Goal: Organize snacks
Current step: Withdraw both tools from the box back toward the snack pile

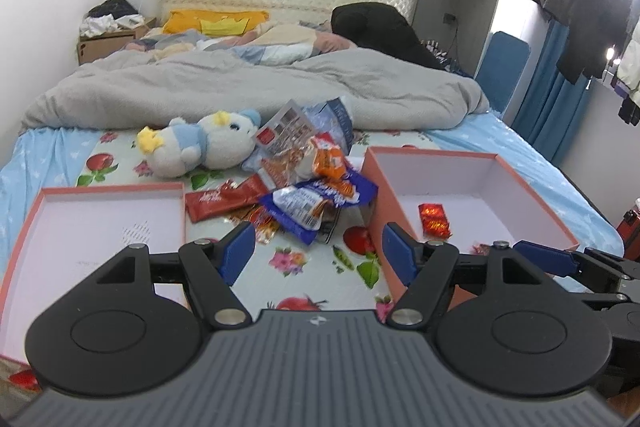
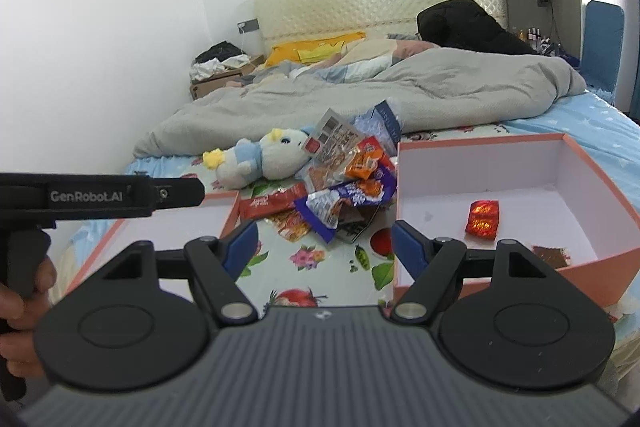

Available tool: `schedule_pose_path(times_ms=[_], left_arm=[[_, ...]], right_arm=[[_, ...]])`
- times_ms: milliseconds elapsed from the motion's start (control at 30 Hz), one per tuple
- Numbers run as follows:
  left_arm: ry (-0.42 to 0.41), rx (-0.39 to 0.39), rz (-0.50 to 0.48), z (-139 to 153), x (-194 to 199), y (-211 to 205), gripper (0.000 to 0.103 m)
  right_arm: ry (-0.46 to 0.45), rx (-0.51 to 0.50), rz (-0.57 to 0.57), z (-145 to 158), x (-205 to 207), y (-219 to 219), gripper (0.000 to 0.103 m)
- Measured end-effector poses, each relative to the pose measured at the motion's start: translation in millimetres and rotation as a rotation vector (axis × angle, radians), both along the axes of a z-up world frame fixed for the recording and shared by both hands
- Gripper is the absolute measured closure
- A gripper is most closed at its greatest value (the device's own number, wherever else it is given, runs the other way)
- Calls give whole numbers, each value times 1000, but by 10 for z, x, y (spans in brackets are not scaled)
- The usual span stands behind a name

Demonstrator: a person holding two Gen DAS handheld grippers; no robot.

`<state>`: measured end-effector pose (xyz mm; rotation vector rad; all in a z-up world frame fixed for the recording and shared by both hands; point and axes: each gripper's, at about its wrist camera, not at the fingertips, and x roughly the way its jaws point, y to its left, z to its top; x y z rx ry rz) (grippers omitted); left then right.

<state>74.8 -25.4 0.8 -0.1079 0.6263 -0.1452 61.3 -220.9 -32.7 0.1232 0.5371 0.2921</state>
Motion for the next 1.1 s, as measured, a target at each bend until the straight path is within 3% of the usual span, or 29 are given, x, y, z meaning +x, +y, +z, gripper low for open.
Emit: schedule_pose_path(times_ms=[633, 1100], left_arm=[[94, -21, 43, -500, 7, 363, 28], [155, 12, 45, -764, 534, 410, 28]], right_arm=[[75, -40, 91, -403, -53, 343, 28], [130, -66, 70, -644, 287, 399, 28]])
